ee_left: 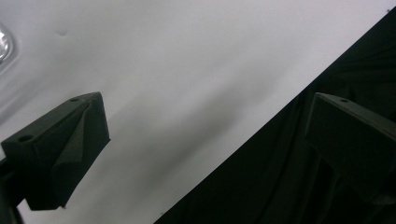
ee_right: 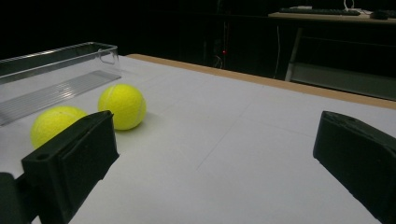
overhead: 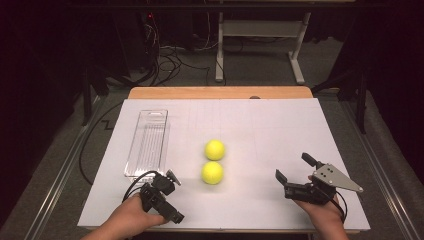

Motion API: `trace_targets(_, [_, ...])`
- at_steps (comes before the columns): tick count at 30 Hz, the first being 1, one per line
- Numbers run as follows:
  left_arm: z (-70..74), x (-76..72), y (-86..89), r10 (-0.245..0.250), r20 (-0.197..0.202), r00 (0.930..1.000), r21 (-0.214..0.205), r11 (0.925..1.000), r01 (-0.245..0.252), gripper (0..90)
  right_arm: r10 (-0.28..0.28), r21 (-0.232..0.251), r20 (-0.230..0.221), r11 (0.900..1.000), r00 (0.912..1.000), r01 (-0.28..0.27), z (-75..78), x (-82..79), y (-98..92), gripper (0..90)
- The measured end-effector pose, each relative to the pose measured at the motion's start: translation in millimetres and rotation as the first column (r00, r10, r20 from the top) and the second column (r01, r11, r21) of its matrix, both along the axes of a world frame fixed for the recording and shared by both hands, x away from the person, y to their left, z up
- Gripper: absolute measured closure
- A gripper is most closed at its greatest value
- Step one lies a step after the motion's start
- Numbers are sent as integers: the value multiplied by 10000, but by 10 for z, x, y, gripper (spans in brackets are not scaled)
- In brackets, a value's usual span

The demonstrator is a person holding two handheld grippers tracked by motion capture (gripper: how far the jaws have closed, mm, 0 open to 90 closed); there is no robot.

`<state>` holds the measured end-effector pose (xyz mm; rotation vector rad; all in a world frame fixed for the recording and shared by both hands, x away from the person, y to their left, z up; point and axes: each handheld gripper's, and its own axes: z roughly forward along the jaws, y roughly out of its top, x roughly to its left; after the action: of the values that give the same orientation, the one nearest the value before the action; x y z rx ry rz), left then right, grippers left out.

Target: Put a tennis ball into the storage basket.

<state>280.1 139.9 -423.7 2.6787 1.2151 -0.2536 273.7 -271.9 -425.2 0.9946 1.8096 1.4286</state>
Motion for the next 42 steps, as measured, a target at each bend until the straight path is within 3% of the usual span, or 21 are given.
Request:
trace_targets(17, [98, 79, -259, -564, 123, 9983, 9, 9984, 564, 7, 7, 27, 18, 10000, 10000, -7, 1, 5, -11, 1])
trace_targets(28, [167, 157, -362, -620, 220, 9978, -141, 9980, 623, 7, 13, 25, 23, 10000, 10000, -13, -2, 8, -9, 1])
trace_targets(37, [276, 239, -477, -487, 385, 9981, -635, 9967, 511, 6, 26, 51, 19, 10000, 10000, -26, -1, 8, -8, 1])
trace_targets(42, [298, 293, -544, -482, 416, 9980, -643, 9966, 508, 6, 36, 42, 4, 10000, 10000, -36, -3, 9, -9, 1])
